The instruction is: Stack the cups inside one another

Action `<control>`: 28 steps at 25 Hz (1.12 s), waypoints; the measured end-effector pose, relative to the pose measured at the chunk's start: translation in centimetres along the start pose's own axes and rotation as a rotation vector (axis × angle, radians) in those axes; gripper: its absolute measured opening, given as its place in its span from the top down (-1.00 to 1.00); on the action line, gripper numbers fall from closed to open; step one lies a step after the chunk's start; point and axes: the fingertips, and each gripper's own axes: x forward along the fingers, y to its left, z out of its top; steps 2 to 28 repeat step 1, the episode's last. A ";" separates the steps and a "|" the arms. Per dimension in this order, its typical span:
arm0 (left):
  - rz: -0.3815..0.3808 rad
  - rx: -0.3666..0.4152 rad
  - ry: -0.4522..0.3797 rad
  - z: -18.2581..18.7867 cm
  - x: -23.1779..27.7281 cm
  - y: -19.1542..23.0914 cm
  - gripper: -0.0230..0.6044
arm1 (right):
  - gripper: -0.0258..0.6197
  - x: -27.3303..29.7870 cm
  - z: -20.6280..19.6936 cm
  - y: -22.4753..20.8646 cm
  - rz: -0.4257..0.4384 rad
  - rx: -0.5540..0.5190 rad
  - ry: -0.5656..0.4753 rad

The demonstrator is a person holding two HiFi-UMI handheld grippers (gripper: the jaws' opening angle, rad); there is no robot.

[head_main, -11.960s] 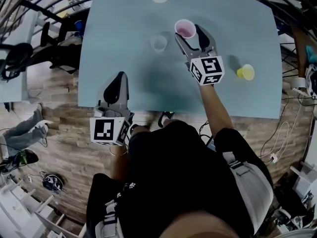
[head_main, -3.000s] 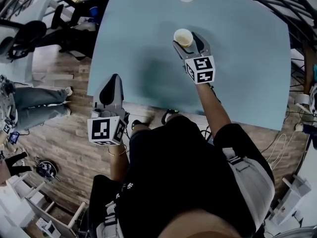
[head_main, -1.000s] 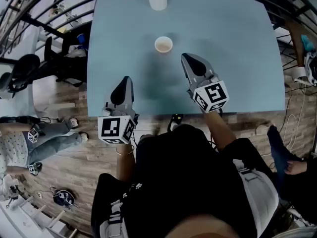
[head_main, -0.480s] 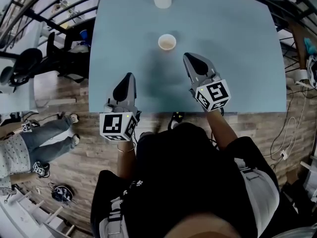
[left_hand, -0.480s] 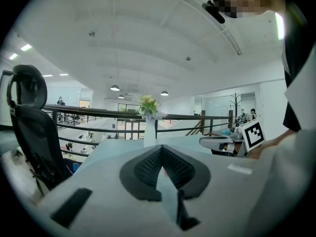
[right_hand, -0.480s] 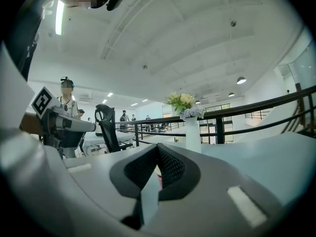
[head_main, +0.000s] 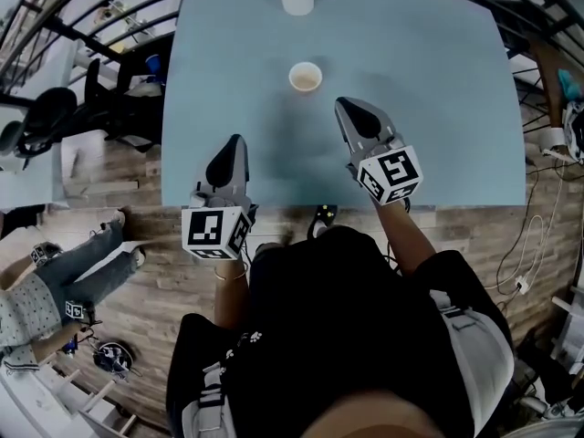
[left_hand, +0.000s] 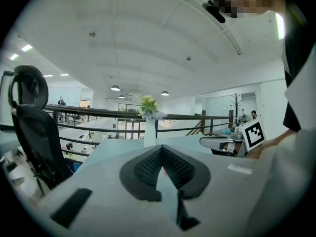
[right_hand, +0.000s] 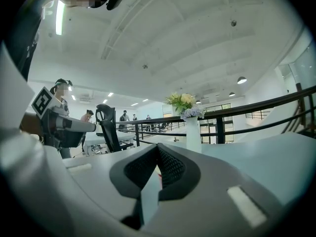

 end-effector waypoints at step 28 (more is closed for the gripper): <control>0.000 -0.001 0.002 -0.1 -0.1 0.0 0.95 | 0.90 -0.1 -0.1 0.0 0.000 0.001 0.002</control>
